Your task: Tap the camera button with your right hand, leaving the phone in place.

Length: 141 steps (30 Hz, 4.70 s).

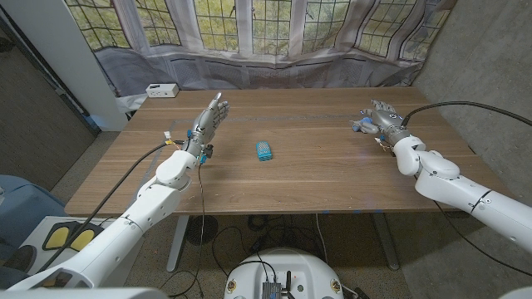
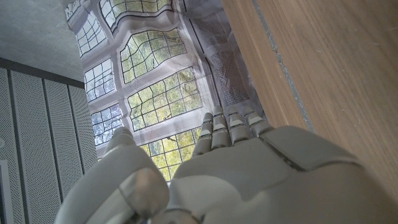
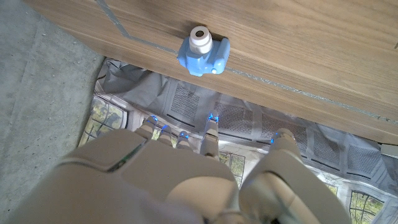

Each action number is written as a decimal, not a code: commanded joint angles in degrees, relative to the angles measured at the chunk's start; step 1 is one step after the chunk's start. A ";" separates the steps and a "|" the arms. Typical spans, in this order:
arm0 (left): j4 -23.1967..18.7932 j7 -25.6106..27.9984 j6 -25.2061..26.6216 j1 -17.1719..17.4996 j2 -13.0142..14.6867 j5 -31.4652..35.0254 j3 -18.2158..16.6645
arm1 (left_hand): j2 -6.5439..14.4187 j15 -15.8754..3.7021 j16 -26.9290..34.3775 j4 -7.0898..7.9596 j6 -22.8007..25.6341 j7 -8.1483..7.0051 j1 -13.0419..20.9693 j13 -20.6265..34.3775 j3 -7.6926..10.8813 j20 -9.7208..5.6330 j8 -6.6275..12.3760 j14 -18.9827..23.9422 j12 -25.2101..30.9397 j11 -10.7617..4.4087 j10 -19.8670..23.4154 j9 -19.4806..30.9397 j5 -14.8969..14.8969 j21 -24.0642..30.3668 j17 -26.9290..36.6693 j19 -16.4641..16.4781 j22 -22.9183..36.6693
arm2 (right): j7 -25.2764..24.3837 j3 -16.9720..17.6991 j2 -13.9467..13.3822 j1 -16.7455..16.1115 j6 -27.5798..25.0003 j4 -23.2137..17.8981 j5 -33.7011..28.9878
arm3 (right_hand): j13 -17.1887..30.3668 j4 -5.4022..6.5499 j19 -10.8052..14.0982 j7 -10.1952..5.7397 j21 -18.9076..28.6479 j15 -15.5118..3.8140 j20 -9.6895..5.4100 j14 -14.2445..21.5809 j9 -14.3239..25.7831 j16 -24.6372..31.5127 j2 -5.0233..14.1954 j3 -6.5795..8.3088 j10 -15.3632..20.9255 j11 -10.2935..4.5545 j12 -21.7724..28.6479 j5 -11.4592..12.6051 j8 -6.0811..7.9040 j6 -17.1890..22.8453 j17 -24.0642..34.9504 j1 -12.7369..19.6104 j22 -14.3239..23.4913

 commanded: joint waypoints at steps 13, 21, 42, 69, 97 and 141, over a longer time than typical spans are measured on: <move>0.53 -0.01 0.01 -0.34 -0.20 -0.03 0.06 | 0.61 0.06 -0.03 -0.52 0.57 -0.11 0.21 0.26 0.03 0.37 -0.20 0.31 -0.39 -0.10 0.76 0.09 -0.15 -0.20 0.16 0.01 0.06 | 0.40 -2.40 2.41 2.47 -0.93 3.74 0.37 | 0.07 0.09 -12.12 0.03 0.33 -0.59 -0.80 -14.91 0.10 0.70 0.83 0.53 -7.43 -0.20 0.49 -0.16 0.19 0.75 0.34 -0.01 0.31; 0.78 -0.28 0.12 -0.55 -0.18 -0.18 0.10 | 0.63 0.06 -0.06 -0.55 0.66 -0.13 0.20 0.27 0.02 0.41 -0.18 0.26 -0.42 -0.11 0.83 0.09 -0.16 -0.20 0.16 0.00 0.07 | 0.51 -3.12 2.70 2.89 -1.32 4.39 0.37 | 0.07 0.10 -12.10 -0.08 0.45 -0.58 -0.84 -14.80 0.10 0.81 0.94 0.63 -7.38 -0.22 0.60 -0.16 0.12 0.89 0.34 0.02 0.31; 0.95 -0.51 0.61 -0.68 -0.07 -0.33 0.33 | 0.66 0.10 -0.05 -0.64 0.58 -0.17 0.16 0.28 -0.02 0.46 -0.26 0.32 -0.53 -0.16 0.90 0.09 -0.17 -0.20 0.16 -0.02 0.07 | 1.22 -5.17 4.03 5.11 -1.34 7.43 0.40 | 0.06 0.05 -12.03 -0.75 0.71 -0.54 -0.86 -14.57 0.08 1.00 1.12 0.88 -7.08 -0.31 0.93 -0.17 -0.16 0.96 0.30 0.18 0.31; 1.78 -0.74 1.14 -1.57 -0.40 -0.53 0.67 | 0.71 0.03 -0.07 -0.74 0.92 -0.25 0.10 0.29 -0.07 0.70 -0.17 0.28 -0.69 -0.20 0.85 0.09 -0.18 -0.28 0.16 -0.31 0.07 | 1.86 -6.15 4.23 6.34 -1.08 8.78 0.54 | 0.05 -0.08 -11.56 -1.24 1.07 -0.58 -0.74 -13.55 0.08 1.43 1.17 1.14 -5.68 -0.65 1.64 -0.22 -0.01 2.26 0.22 0.41 0.30; 2.12 -1.15 1.19 -1.74 -0.46 -0.57 1.03 | 0.77 0.06 -0.07 -0.82 0.95 -0.40 0.04 0.31 -0.11 0.86 -0.22 0.30 -0.73 -0.28 1.03 0.10 -0.18 -0.32 0.17 -0.54 0.08 | 0.51 -5.42 3.84 5.18 -1.10 8.54 1.87 | 0.02 -0.22 -10.87 -1.52 1.40 -0.51 -0.37 -12.69 0.08 1.70 0.93 1.25 -5.03 -0.68 1.93 -0.28 -0.50 2.06 0.17 0.50 0.28; 1.66 -0.42 1.36 -1.54 -0.76 -0.24 1.24 | 0.80 -0.02 -0.10 -0.96 1.09 -0.50 -0.11 0.34 -0.22 1.22 -0.24 0.17 -0.89 -0.40 1.00 0.11 -0.20 -0.32 0.18 -0.85 0.09 | 1.33 -5.36 3.58 5.76 0.06 9.94 3.79 | 0.00 -0.35 -10.52 -1.18 1.48 -0.49 -0.05 -12.04 0.21 1.82 0.48 1.28 -4.17 -0.77 2.24 -0.32 0.38 5.79 0.13 0.41 0.26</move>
